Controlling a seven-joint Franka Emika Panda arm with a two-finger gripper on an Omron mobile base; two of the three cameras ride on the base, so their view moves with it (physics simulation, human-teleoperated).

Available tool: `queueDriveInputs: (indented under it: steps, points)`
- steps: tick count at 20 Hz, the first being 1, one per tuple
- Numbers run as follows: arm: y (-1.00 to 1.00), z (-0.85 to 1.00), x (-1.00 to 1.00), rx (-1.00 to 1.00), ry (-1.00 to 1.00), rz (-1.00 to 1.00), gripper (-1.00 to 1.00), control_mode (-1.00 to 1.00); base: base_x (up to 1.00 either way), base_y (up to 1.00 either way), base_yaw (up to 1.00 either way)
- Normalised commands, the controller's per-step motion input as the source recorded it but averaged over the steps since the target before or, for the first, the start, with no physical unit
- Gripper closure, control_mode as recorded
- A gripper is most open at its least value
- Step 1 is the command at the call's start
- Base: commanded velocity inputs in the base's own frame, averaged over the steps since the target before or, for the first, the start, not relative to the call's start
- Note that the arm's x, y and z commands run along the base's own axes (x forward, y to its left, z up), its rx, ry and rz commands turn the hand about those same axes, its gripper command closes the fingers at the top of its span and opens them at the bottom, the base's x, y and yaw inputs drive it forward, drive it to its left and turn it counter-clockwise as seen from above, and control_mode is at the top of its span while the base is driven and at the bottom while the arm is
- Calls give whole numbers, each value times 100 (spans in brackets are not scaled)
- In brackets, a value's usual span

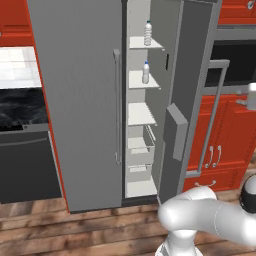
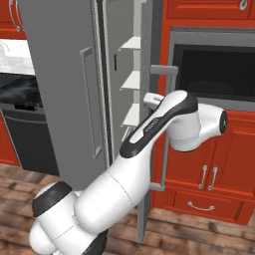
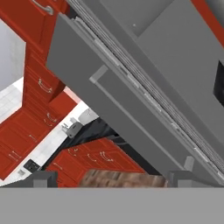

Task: Take the bottled waters from the counter and place them in the freezer to freeze. Close the freezer door after placing the bottles.

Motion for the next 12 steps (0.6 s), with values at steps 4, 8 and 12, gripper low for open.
queueDriveInputs:
  steps: [4,8,12]
  points:
    - [0,-15,41,0,0,0,-100,-100,0,0,0]
    - [0,-17,33,-2,0,0,-100,-100,0,0,0]
    - [-3,-18,26,-2,0,0,-100,-100,0,0,0]
